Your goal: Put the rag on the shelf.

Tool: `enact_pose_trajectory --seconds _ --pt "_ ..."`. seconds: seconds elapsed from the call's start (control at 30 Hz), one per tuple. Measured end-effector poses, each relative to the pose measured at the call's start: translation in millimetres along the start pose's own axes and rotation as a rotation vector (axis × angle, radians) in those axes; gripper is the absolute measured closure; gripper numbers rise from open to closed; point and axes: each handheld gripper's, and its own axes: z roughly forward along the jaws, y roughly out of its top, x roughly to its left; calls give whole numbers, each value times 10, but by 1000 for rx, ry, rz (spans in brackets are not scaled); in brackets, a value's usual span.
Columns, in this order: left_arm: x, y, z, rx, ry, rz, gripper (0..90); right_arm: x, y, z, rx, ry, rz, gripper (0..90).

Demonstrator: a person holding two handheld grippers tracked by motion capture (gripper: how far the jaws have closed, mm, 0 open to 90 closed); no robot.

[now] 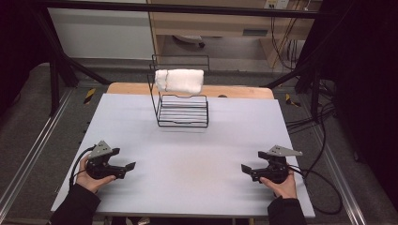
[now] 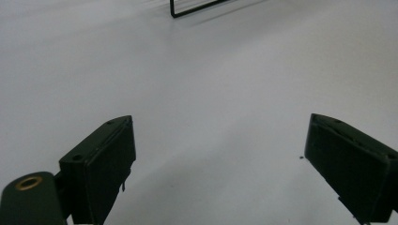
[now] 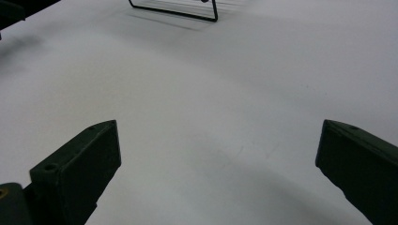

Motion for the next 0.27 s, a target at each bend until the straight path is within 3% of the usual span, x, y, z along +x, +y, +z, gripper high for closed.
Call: enact_pose_trajectory --seconds 0.27 --pt "21 -39 -13 -2 6 -11 92 -5 -30 6 16 -5 4 10"
